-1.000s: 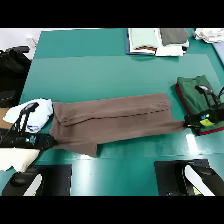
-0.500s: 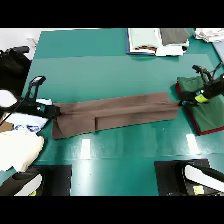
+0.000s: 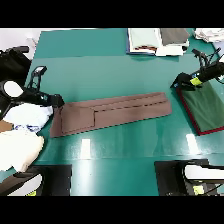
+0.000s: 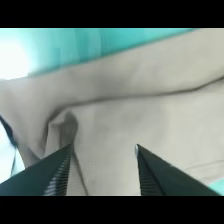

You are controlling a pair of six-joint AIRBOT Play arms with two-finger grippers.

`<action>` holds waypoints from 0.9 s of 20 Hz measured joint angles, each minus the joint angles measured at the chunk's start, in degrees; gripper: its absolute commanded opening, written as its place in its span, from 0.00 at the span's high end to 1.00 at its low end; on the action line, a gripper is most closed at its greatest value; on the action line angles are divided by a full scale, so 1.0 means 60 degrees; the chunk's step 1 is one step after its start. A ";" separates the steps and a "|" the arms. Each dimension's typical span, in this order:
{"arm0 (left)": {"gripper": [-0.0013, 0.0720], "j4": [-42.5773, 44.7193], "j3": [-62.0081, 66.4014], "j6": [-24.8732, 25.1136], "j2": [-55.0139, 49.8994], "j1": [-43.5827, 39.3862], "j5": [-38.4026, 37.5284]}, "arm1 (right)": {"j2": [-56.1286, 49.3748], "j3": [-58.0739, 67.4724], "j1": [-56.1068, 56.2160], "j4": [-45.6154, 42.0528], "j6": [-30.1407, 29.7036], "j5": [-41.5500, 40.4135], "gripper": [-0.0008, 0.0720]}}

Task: Fold the shirts.

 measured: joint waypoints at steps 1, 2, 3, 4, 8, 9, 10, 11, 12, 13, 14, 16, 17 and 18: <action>0.37 -0.0025 0.0189 -0.0062 -0.0004 0.0004 -0.0007 | -0.0025 0.0033 -0.0018 0.0040 -0.0135 0.0011 0.22; 0.76 -0.0102 0.0361 -0.0113 -0.0011 0.0004 -0.0047 | -0.0047 -0.0026 -0.0080 0.0080 -0.0284 0.0047 0.16; 0.94 -0.0193 0.0481 -0.0138 -0.0011 0.0004 -0.0076 | -0.0066 -0.0182 -0.0168 0.0076 -0.0415 0.0076 0.16; 0.94 -0.0321 0.0576 -0.0142 -0.0015 0.0004 -0.0106 | -0.0076 -0.0393 -0.0277 0.0098 -0.0535 0.0102 0.12; 0.95 -0.0823 0.0743 -0.0146 -0.0022 -0.0219 -0.0255 | -0.0131 -0.1610 -0.1064 0.0794 -0.1213 -0.0262 0.10; 0.95 -0.0918 0.0761 -0.0164 -0.0022 -0.0382 -0.0277 | -0.0208 -0.1880 -0.1268 0.1016 -0.1351 -0.0382 0.10; 0.95 -0.0980 0.0772 -0.0215 -0.0022 -0.0594 -0.0259 | -0.0335 -0.2127 -0.1446 0.1257 -0.1490 -0.0521 0.10; 0.95 -0.1016 0.0772 -0.0295 -0.0025 -0.0816 -0.0200 | -0.0495 -0.2317 -0.1574 0.1479 -0.1596 -0.0583 0.11; 0.95 -0.1031 0.0772 -0.0401 -0.0033 -0.1078 -0.0102 | -0.0699 -0.2495 -0.1647 0.1698 -0.1708 -0.0597 0.13; 0.95 -0.1086 0.0772 -0.0503 -0.0051 -0.1341 -0.0018 | -0.0922 -0.2626 -0.1683 0.1953 -0.1814 -0.0648 0.13; 0.95 -0.1096 0.0772 -0.0616 -0.0091 -0.1632 0.0098 | -0.1133 -0.2699 -0.1679 0.2142 -0.1916 -0.0710 0.13; 0.95 -0.1126 0.0772 -0.0849 -0.0262 -0.2197 0.0302 | -0.1548 -0.2725 -0.1468 0.2601 -0.2055 -0.0648 0.31; 0.95 -0.1155 0.0772 -0.0965 -0.0393 -0.2473 0.0412 | -0.1738 -0.2707 -0.1304 0.2736 -0.2095 -0.0619 0.47; 0.95 -0.1184 0.0772 -0.1071 -0.0568 -0.2765 0.0557 | -0.1883 -0.2656 -0.1126 0.2728 -0.2153 -0.0659 0.73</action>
